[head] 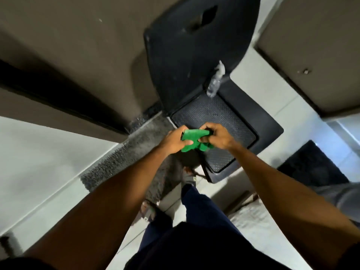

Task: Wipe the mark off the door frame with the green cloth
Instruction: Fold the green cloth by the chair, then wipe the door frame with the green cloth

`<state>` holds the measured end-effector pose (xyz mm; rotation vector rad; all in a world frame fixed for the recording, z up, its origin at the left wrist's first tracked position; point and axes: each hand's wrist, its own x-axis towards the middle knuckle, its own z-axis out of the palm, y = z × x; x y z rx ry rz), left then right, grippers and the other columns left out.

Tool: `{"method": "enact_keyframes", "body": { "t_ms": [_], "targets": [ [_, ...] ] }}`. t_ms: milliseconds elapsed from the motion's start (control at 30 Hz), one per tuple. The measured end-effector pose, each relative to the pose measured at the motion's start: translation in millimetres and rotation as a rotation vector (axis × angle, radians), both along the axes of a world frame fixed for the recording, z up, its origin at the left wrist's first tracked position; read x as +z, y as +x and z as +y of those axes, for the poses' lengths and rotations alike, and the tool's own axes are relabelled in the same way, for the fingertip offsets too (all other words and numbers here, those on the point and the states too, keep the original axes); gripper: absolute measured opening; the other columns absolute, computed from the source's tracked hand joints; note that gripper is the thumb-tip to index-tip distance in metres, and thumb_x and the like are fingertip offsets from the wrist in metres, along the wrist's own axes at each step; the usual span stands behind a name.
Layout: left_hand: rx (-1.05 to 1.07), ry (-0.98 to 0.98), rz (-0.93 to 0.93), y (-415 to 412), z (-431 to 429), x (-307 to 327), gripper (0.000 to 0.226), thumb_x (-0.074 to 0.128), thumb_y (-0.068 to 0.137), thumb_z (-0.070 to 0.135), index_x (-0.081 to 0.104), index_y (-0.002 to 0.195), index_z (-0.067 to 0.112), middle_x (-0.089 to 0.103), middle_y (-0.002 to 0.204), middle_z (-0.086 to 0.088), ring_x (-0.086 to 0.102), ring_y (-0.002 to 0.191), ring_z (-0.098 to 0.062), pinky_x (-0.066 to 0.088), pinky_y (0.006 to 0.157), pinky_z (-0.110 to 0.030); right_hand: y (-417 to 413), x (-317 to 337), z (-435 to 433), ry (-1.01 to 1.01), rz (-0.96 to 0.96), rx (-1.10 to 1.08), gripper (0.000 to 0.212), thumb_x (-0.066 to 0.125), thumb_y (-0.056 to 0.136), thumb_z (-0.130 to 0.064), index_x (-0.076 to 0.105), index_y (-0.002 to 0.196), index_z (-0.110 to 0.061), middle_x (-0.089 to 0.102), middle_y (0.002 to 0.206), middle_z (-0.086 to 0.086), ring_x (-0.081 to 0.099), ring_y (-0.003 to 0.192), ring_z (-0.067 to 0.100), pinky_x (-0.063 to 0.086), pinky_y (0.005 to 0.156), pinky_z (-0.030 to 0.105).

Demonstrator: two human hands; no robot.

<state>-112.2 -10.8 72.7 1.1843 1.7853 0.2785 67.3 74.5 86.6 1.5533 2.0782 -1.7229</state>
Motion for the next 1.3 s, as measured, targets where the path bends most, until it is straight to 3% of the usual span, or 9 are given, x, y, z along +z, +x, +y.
{"method": "enact_keyframes", "body": {
  "t_ms": [100, 333, 500, 600, 733, 900, 1067, 1200, 1300],
  "targets": [
    [0.216, 0.076, -0.167, -39.3, -15.4, 33.4, 0.035, 0.072, 0.086, 0.02, 0.054, 0.112, 0.006, 0.068, 0.112, -0.022, 0.066, 0.105, -0.029, 0.053, 0.094, -0.05, -44.5, 38.7, 0.5, -0.019, 0.115, -0.024, 0.029, 0.079, 0.073, -0.001, 0.065, 0.089, -0.02, 0.065, 0.079, -0.003, 0.061, 0.067, 0.005, 0.052, 0.058, 0.017],
    [0.579, 0.462, -0.168, -138.1, -75.9, 156.5, 0.036, 0.068, 0.087, 0.022, 0.056, 0.116, 0.006, 0.071, 0.115, -0.018, 0.067, 0.109, -0.034, 0.052, 0.098, -0.053, -171.8, 129.2, -49.5, 0.067, 0.468, -0.26, 0.041, 0.076, 0.08, -0.005, 0.056, 0.116, -0.003, 0.066, 0.09, -0.001, 0.063, 0.076, 0.004, 0.053, 0.064, 0.011],
    [0.618, 0.765, 0.19, -189.0, -103.0, 254.3, 0.055, 0.061, 0.092, 0.04, 0.037, 0.14, 0.03, 0.071, 0.121, -0.004, 0.069, 0.107, -0.024, 0.054, 0.095, -0.043, -256.6, 221.5, -76.6, 0.42, 0.553, -0.287, 0.047, 0.074, 0.083, -0.027, 0.043, 0.118, -0.024, 0.062, 0.102, -0.002, 0.061, 0.087, 0.015, 0.048, 0.079, 0.029],
    [0.573, 1.076, 0.471, -231.7, -151.8, 359.3, 0.057, 0.054, 0.095, 0.041, 0.025, 0.144, 0.036, 0.06, 0.136, 0.0, 0.062, 0.118, -0.021, 0.053, 0.095, -0.04, -318.5, 337.7, -117.2, 0.786, 0.817, -0.221, 0.038, 0.068, 0.088, -0.026, 0.039, 0.113, -0.022, 0.056, 0.097, -0.012, 0.055, 0.084, 0.008, 0.039, 0.074, 0.021],
    [0.469, 1.169, 0.827, -238.3, -153.8, 389.9, 0.044, 0.05, 0.1, 0.031, 0.046, 0.143, 0.022, 0.06, 0.125, -0.006, 0.064, 0.106, -0.023, 0.058, 0.083, -0.042, -330.9, 381.0, -126.3, 0.99, 0.882, -0.158, 0.013, 0.058, 0.095, -0.018, 0.052, 0.106, -0.016, 0.053, 0.104, 0.002, 0.045, 0.084, -0.002, 0.04, 0.08, 0.021],
    [0.433, 1.286, 1.327, -277.0, -167.7, 489.6, 0.048, 0.041, 0.101, 0.028, 0.045, 0.145, 0.009, 0.064, 0.124, -0.018, 0.063, 0.112, -0.031, 0.054, 0.093, -0.044, -365.5, 479.8, -144.6, 1.116, 1.059, -0.034, 0.035, 0.067, 0.089, -0.024, 0.051, 0.119, -0.017, 0.04, 0.115, -0.002, 0.045, 0.092, -0.004, 0.036, 0.077, -0.003],
    [0.489, 1.183, 1.497, -302.5, -168.3, 553.4, 0.054, 0.03, 0.102, 0.031, 0.028, 0.153, 0.011, 0.046, 0.15, -0.02, 0.039, 0.141, -0.036, 0.04, 0.111, -0.049, -397.5, 553.9, -147.9, 1.349, 1.149, -0.007, 0.035, 0.062, 0.092, -0.01, 0.051, 0.125, -0.003, 0.033, 0.139, 0.024, 0.046, 0.116, 0.021, 0.043, 0.096, 0.018],
    [0.54, 1.002, 1.509, -330.2, -171.6, 567.9, 0.058, 0.024, 0.103, 0.047, 0.0, 0.155, 0.036, 0.004, 0.167, -0.015, 0.002, 0.154, -0.033, 0.012, 0.124, -0.051, -417.9, 568.9, -134.0, 1.619, 0.866, -0.068, 0.039, 0.066, 0.09, -0.023, 0.056, 0.125, -0.009, 0.032, 0.151, 0.024, 0.039, 0.136, 0.037, 0.045, 0.105, 0.051],
    [0.535, 1.042, 1.682, -348.1, -187.3, 570.1, 0.059, 0.021, 0.1, 0.054, 0.007, 0.154, 0.037, 0.009, 0.166, -0.015, 0.007, 0.153, -0.03, 0.011, 0.122, -0.051, -422.3, 563.8, -123.5, 1.893, 0.743, -0.067, 0.045, 0.056, 0.09, -0.025, 0.053, 0.134, -0.015, 0.039, 0.151, 0.017, 0.036, 0.141, 0.032, 0.034, 0.112, 0.05]
  ]
}}
